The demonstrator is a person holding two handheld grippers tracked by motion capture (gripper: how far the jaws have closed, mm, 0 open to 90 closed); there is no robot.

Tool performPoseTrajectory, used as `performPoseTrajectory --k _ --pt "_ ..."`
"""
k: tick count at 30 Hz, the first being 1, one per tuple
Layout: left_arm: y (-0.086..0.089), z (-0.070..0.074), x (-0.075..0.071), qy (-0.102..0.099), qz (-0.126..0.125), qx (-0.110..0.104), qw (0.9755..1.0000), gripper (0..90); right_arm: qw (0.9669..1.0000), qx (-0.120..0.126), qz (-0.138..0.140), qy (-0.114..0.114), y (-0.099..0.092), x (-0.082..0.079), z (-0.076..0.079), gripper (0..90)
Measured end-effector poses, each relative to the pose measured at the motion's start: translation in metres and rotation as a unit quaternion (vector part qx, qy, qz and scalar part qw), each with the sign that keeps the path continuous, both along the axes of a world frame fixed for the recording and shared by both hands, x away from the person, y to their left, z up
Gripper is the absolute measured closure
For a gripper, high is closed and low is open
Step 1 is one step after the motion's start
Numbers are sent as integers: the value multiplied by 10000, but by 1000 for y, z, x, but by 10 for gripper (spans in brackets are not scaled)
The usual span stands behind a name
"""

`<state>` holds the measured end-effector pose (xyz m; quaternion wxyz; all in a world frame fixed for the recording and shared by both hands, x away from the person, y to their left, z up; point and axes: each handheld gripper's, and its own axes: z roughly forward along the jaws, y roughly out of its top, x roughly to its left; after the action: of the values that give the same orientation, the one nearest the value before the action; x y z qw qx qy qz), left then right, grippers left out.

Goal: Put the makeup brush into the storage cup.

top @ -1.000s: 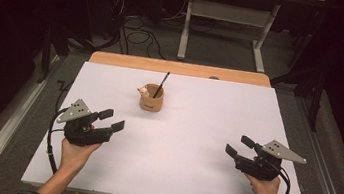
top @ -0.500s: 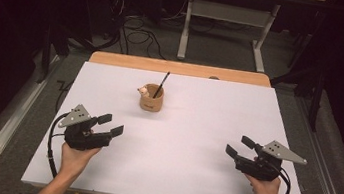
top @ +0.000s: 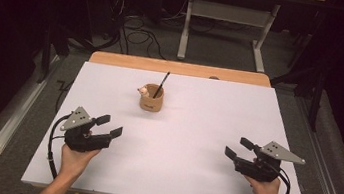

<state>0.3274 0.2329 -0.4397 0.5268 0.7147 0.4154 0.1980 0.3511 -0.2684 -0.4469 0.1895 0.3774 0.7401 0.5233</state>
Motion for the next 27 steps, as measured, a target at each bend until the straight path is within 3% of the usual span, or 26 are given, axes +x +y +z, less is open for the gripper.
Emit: performPoseTrajectory --k 11,17,27 --pt "1 -3 -3 35 59 -26 10000 337 10000 12 12 51 -1 0 -1 303" --pt "1 -8 1 233 62 0 9997 333 10000 1 2 70 -1 0 -2 304" --pt "1 -6 0 205 93 -28 9997 330 10000 -72 32 55 1 0 -3 305"
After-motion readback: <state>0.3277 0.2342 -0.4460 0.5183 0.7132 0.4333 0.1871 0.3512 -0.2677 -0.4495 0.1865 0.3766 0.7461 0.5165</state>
